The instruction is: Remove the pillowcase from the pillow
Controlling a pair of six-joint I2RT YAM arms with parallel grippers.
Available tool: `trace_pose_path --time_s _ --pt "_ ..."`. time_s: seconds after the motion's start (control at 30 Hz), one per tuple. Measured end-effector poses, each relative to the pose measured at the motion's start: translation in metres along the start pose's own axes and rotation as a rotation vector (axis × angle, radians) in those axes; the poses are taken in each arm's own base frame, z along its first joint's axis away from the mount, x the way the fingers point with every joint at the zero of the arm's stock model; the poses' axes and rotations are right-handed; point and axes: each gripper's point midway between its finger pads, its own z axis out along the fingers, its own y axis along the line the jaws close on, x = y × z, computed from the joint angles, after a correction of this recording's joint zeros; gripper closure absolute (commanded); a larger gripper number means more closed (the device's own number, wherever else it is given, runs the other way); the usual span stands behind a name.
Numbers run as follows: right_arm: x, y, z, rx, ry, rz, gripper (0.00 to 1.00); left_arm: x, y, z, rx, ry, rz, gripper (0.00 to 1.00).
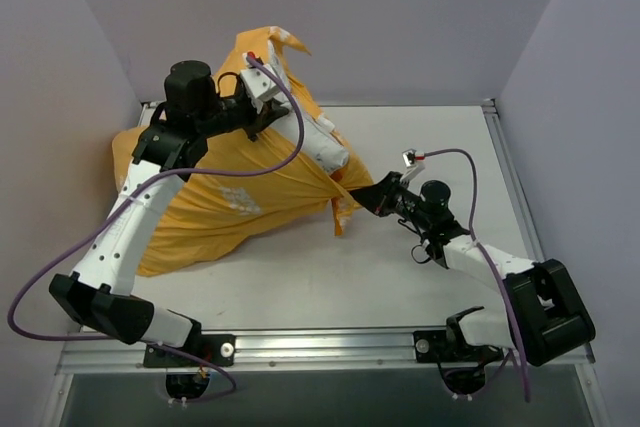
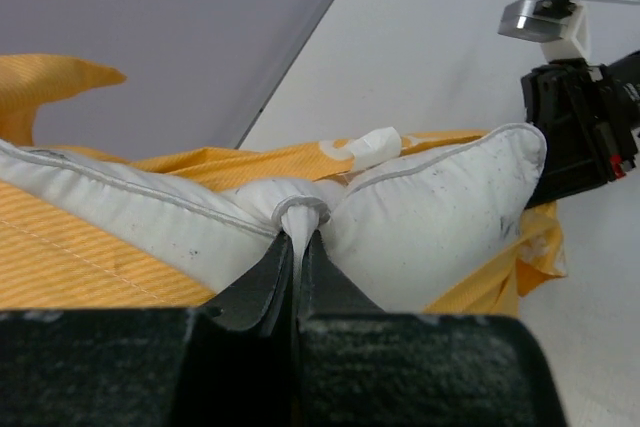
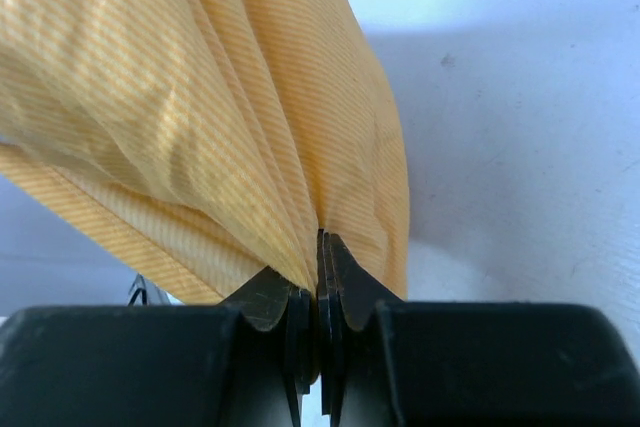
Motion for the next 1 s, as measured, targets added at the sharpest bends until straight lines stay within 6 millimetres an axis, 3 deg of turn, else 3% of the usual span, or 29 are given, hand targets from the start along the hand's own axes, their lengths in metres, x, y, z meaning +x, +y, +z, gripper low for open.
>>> trace_pose_path --time_s 0.17,0.27,0.33,0.5,0.57,0.63,0.67,0.73,0.8,0.83,0.93,1.0 --pt "0.008 -0.002 0.003 0.005 0.058 0.018 1.0 -0.002 -0.018 -0.01 0.052 -0.025 -0.029 0.98" --pt "0.017 0.005 0.02 0.03 0.083 0.02 1.0 -0.013 -0.021 -0.01 0.051 -0.054 -0.088 0.98" --pt "0.037 0.021 0.032 0.006 0.127 0.024 1.0 -0.026 -0.026 -0.007 0.054 -0.069 -0.101 0.98" --pt "0.055 0.046 0.07 -0.028 0.176 0.055 1.0 -0.058 -0.074 0.011 0.15 -0.094 -0.095 0.98" --pt "0.053 0.049 0.083 -0.031 0.174 0.061 0.82 -0.065 -0.088 0.018 0.179 -0.096 -0.085 0.98" --pt "0.054 0.042 0.091 0.002 0.18 0.067 0.49 -0.063 -0.091 0.021 0.179 -0.087 -0.073 0.98" --pt "0.058 0.034 0.092 0.034 0.194 0.068 0.43 -0.062 -0.09 0.022 0.173 -0.082 -0.066 0.98" --pt "0.07 0.013 0.086 0.12 0.24 0.066 0.21 -0.056 -0.086 0.022 0.154 -0.069 -0.044 0.98" --pt "0.078 -0.005 0.071 0.218 0.283 0.052 0.15 -0.042 -0.088 0.025 0.157 -0.045 -0.025 0.98" --pt "0.078 -0.014 0.061 0.262 0.298 0.037 0.03 -0.035 -0.09 0.026 0.164 -0.03 -0.02 0.98" --pt "0.059 -0.036 0.021 0.395 0.306 0.012 0.01 -0.017 -0.096 0.029 0.189 -0.002 -0.012 0.98" --pt "0.024 -0.045 -0.011 0.473 0.247 -0.014 0.01 -0.01 -0.099 0.031 0.2 0.007 -0.009 0.98"
